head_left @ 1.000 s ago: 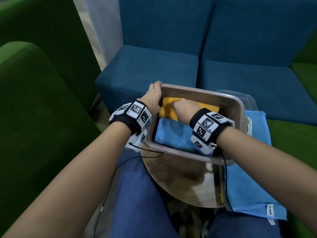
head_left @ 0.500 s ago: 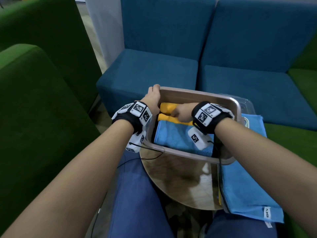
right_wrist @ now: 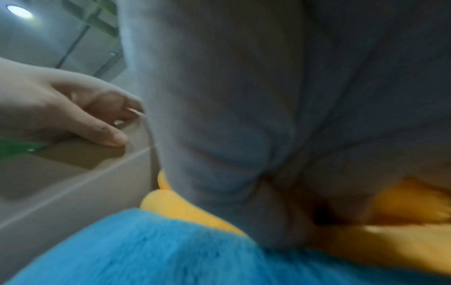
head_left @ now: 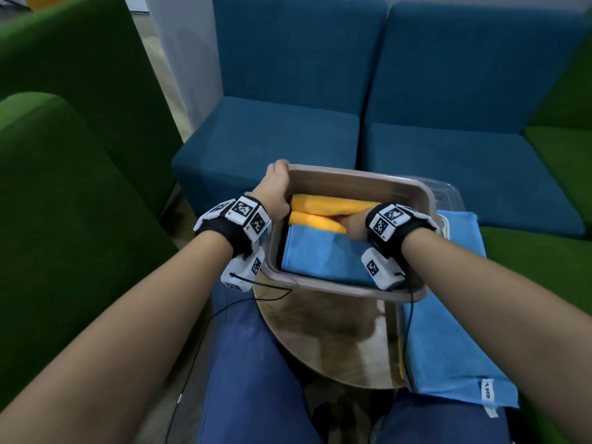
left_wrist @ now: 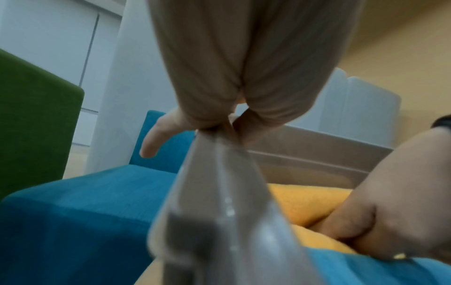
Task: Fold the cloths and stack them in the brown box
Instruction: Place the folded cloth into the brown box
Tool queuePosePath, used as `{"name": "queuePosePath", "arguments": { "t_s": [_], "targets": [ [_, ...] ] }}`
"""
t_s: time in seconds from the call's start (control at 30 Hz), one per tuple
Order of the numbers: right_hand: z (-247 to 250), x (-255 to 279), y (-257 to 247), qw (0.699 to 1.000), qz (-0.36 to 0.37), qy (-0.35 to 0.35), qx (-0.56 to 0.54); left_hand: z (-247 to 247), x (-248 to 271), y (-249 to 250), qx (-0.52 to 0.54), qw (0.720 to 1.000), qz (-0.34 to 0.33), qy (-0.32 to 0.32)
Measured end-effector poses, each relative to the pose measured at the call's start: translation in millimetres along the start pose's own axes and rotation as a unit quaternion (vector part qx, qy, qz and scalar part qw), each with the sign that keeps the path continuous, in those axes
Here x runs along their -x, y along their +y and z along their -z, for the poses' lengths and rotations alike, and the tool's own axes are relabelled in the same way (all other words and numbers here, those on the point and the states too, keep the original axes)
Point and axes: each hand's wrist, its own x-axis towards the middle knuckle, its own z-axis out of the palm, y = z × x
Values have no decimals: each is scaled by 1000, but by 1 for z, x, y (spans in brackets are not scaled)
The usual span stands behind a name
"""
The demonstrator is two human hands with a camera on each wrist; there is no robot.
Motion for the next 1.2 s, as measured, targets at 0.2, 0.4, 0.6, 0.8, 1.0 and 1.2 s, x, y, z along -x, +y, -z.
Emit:
{"name": "queuePosePath", "arguments": {
  "t_s": [0.2, 0.4, 0.6, 0.8, 1.0, 1.2],
  "targets": [
    [10, 18, -6, 999, 20, 5, -49, 2, 5, 3, -14, 999, 35, 7],
    [51, 53, -3, 978, 49, 171, -105, 0, 6, 9, -11, 999, 36, 23],
    [37, 51, -17, 975, 109, 175, -89, 2, 8, 7, 3, 999, 35, 25],
    [42, 31, -17, 986, 90, 113, -84, 3, 12, 7, 17, 999, 24, 22],
    [43, 28, -15, 987, 103, 120, -43, 5, 11, 3, 40, 998, 26, 39],
    [45, 29, -11, 993, 81, 64, -63, 6, 8, 4, 35, 998, 25, 37]
  ]
}}
